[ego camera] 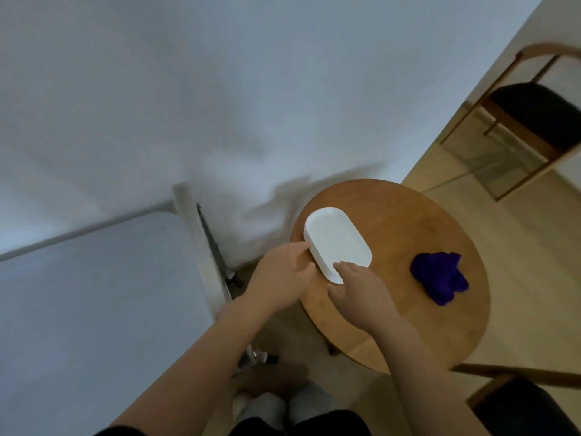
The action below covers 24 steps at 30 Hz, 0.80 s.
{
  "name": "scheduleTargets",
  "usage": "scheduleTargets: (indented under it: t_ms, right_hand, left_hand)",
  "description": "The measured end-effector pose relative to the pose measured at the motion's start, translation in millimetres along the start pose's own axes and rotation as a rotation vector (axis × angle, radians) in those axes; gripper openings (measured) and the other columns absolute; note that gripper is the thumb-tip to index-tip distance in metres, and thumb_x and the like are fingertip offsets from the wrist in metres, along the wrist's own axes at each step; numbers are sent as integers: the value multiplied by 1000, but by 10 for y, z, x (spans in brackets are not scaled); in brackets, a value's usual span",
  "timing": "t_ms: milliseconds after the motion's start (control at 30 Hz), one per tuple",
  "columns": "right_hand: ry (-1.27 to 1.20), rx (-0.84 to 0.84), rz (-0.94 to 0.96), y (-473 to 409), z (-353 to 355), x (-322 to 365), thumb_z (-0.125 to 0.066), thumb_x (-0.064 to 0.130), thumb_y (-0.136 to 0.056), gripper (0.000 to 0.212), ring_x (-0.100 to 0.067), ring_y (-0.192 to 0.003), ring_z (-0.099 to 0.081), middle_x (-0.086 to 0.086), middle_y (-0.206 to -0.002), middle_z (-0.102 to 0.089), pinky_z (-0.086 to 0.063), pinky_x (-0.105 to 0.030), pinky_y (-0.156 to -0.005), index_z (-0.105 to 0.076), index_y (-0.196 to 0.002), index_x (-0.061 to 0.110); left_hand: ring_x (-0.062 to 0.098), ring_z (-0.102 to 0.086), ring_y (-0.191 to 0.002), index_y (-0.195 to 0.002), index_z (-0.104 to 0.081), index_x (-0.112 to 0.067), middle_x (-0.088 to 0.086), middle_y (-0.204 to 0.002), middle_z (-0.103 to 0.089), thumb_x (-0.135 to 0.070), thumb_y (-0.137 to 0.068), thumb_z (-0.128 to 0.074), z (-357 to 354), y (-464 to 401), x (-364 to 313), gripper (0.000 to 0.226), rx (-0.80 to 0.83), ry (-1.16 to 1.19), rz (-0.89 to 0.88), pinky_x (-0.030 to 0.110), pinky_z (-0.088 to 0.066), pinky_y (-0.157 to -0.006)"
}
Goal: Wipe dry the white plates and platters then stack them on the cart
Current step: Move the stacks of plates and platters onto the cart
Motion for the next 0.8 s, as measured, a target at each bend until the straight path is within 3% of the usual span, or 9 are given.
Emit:
scheduleTargets:
  t_ms: [133,233,300,433,600,733,800]
  right_hand:
    - [66,107,-59,-89,-237,-509,-46,42,-94,39,-13,-109,-55,4,-126,-58,-44,-21,-86,-51,-127,23]
    - [34,144,-155,-298,-483,-899,-42,47,-96,39,-13,-113,-54,6,-129,-56,-42,-22,-91,-50,-127,26]
    - [-151,195,-258,-470,-697,-1154,-39,46,-97,40,-15,-115,-53,2,-131,-55,-40,-24,-94,-51,-127,23]
    - [-621,295,-525,-873,-1054,-1508,-35,54,-96,51,-17,-100,-54,-5,-124,-57,-42,-33,-89,-51,-127,16]
    - [-966,238,-680,-1241,-1266,-1664,-41,54,-94,52,-7,-88,-46,10,-100,-48,-39,-20,-69,-45,-131,17]
    - [-1122,209,-735,-1237,-1470,-1662,-43,49,-95,52,-16,-114,-47,9,-118,-47,-39,-27,-86,-35,-140,23]
    - [-1143,173,-725,-1203,-1520,-1682,-46,44,-96,52,-18,-124,-45,7,-129,-49,-41,-32,-97,-35,-142,23]
  left_hand:
    - [19,-56,-112,-130,-52,-22,2,-128,-58,-34,-94,-48,-506,-566,-7,38,148,-83,84,37,-49,-96]
    - [23,-57,-110,-125,-54,-17,6,-126,-59,-37,-94,-48,-861,-921,222,37,209,-58,199,36,-48,-96]
    - [24,-54,-115,-128,-49,-18,4,-131,-55,-39,-94,-48,-1046,-1168,401,40,127,-17,277,29,-41,-95]
    - [27,-46,-126,-139,-36,-21,6,-140,-46,-45,-94,-45,-1352,-1705,693,52,-17,6,399,48,-42,-102]
    - [27,-40,-130,-145,-26,-23,5,-145,-39,-47,-94,-43,-1602,-2094,896,58,-133,120,440,45,-41,-102]
    - [25,-48,-119,-141,-34,-25,2,-135,-47,-51,-94,-40,-1698,-2244,1068,54,-199,455,676,35,-42,-85]
    - [18,-51,-105,-136,-41,-24,-2,-122,-53,-47,-96,-39,-1737,-2214,1080,46,-190,513,682,30,-43,-78]
Point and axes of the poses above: each hand's wrist, its own y-axis away from the middle knuckle, its own z-axis out of the back of the hand, x = y × z, the point moved 2 cm from there along -y, towards the middle knuckle
